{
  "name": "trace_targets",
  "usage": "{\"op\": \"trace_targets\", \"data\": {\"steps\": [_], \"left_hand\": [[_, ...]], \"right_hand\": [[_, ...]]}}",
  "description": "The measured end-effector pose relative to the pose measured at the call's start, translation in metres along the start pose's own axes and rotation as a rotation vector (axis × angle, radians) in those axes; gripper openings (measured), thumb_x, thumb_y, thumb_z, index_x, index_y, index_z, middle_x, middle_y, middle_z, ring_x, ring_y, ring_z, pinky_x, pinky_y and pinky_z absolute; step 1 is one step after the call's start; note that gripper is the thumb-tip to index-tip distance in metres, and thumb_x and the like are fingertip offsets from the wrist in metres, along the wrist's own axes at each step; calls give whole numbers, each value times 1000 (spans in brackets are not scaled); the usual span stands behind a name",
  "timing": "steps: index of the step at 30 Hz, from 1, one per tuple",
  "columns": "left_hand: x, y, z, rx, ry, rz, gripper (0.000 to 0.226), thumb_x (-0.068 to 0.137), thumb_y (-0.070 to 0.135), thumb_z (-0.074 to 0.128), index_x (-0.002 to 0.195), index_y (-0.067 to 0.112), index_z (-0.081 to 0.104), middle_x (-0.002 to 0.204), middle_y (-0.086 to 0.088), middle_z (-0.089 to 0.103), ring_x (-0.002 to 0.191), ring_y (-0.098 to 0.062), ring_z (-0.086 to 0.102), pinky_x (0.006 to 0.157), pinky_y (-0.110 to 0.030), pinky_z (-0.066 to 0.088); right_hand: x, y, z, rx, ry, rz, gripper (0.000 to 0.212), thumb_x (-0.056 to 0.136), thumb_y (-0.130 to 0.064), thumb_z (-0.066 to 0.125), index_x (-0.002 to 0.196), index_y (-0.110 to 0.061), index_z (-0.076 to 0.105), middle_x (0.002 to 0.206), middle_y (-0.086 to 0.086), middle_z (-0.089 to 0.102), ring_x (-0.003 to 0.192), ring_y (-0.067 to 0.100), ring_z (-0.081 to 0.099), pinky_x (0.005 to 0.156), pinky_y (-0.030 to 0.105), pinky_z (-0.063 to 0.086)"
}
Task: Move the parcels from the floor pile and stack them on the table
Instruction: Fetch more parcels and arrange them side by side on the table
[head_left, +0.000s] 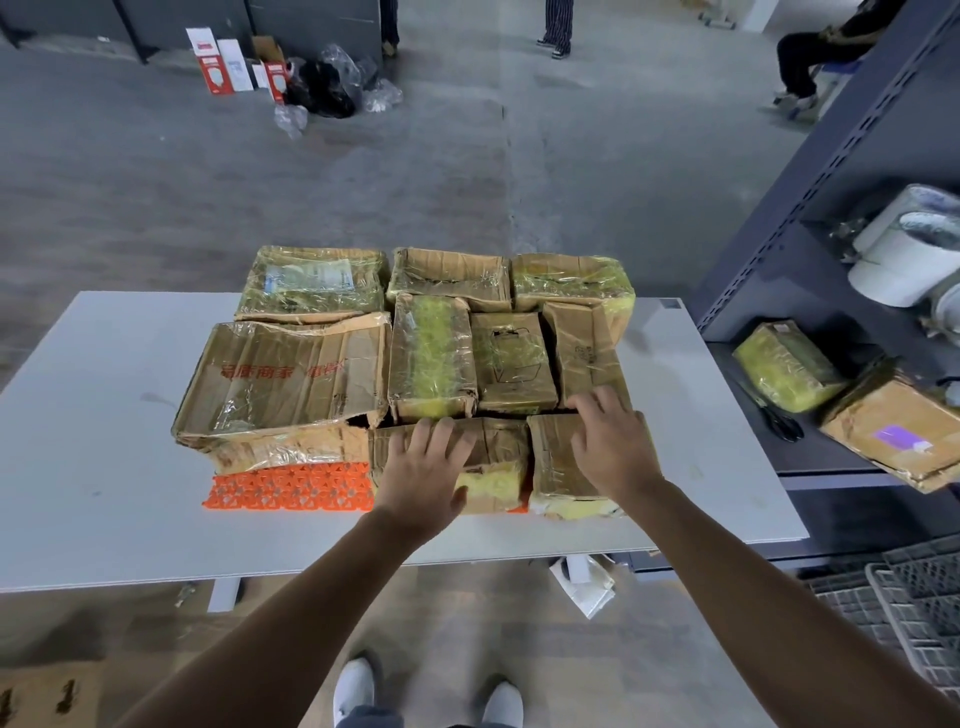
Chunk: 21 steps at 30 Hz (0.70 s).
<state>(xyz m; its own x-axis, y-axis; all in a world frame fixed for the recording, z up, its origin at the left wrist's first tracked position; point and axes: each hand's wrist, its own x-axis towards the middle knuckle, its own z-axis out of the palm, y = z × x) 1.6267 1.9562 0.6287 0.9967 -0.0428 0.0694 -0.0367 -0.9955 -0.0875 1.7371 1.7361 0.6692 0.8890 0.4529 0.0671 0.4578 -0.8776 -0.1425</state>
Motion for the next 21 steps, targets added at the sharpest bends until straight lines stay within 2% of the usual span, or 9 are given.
{"op": "trace_targets", "data": {"steps": [3,5,7,13,17,19,21], "left_hand": [[7,-8,-8,-79,112,-1,62,82,50,51,130,11,54,131,-13,52,123,-35,47,96,-54,43],[17,-12,-11,-92,119,-43,61,90,47,37,137,11,49,141,-13,47,133,-34,42,104,-57,38],[25,-15,-8,-85,75,-63,62,94,47,27,142,11,44,148,-14,41,139,-34,36,108,-58,34],[28,-12,7,-81,53,-48,64,93,46,27,142,9,43,150,-14,40,136,-35,39,106,-58,35],[28,-13,9,-78,67,-39,63,93,45,27,141,8,45,148,-14,42,135,-36,41,104,-58,37],[29,-15,6,-87,67,-40,61,92,44,29,138,10,49,144,-14,47,133,-36,44,103,-58,38],[30,-16,2,-102,79,-41,55,92,41,33,135,14,51,141,-13,50,132,-36,46,102,-57,39]], "right_hand": [[9,9,0,4,3,49,42,96,-25,45,138,-19,47,142,1,42,134,20,36,109,43,33],[15,15,2,10,-100,82,49,102,-35,35,149,-21,33,156,-1,26,146,17,18,118,46,18],[17,16,7,-15,-205,75,55,103,-43,25,154,-23,20,163,-4,10,150,17,4,120,46,9],[10,13,23,-127,-239,79,60,102,-47,7,156,-23,3,164,-6,1,150,15,-2,121,44,2],[10,13,24,-110,-227,71,84,82,-55,-17,156,-22,5,164,-6,4,150,16,0,120,46,1],[12,11,20,-97,-216,80,76,90,-56,-7,156,-23,11,163,-5,8,150,16,3,120,46,3],[14,9,16,-63,-176,83,58,102,-47,17,154,-22,20,162,-3,14,149,17,9,121,46,4]]}}
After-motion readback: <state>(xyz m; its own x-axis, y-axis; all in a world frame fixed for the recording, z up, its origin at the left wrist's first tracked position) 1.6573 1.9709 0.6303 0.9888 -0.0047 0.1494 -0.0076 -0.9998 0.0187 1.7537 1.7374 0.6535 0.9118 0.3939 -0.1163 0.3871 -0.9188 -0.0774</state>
